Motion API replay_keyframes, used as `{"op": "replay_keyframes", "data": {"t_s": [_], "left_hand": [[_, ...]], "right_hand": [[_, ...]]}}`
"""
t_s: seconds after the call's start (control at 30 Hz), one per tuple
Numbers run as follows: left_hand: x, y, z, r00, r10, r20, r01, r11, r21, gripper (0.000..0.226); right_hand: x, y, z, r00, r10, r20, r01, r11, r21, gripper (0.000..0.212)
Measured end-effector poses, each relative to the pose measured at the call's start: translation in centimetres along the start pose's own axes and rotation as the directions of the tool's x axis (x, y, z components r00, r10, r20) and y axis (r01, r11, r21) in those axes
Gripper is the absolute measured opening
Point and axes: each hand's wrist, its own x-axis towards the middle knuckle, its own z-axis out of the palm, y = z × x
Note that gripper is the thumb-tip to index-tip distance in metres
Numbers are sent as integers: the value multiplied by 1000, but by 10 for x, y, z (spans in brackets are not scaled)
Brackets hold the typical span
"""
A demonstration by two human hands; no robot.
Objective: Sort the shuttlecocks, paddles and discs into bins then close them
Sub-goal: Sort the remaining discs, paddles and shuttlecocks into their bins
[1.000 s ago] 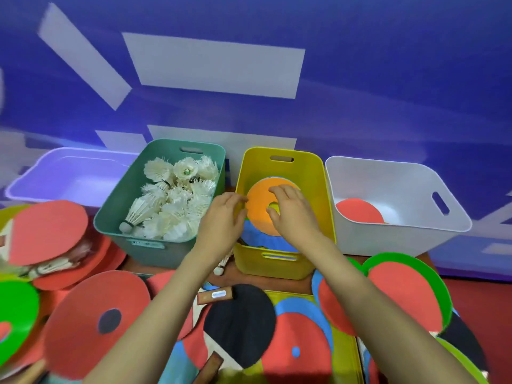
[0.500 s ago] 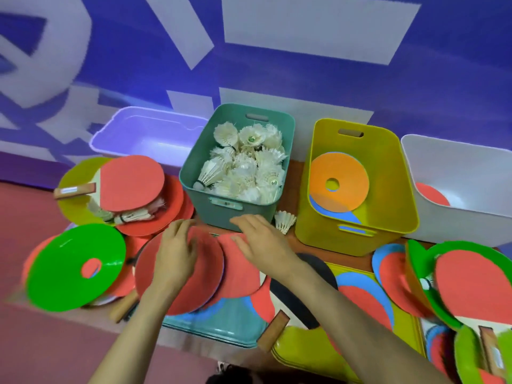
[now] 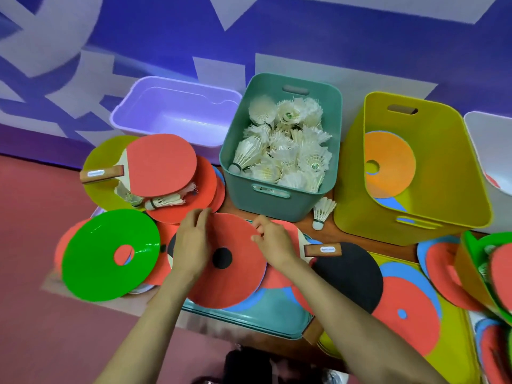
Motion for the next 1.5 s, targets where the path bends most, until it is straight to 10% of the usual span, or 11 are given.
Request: {"op": "replay_keyframes", "data": {"t_s": [0.37, 0.93, 1.3, 1.5], "left_hand": [[-3, 39, -20, 998, 44, 34, -31, 949, -312, 10], [1, 238, -32, 989, 143, -48, -136, 704, -697, 16], [71, 307, -23, 978, 188, 93, -73, 721, -689, 25], [113, 335, 7, 944, 246, 218, -172, 935, -309, 36]], "right_hand": [[-45, 27, -82, 959, -83, -270, 118, 986, 114, 10], [-117, 112, -242, 687, -198, -699, 163, 980, -116, 9], [-80, 137, -333, 505, -89, -858, 177, 984, 2, 14], [-26, 138, -367, 527, -30, -850, 108, 994, 32, 17]]}}
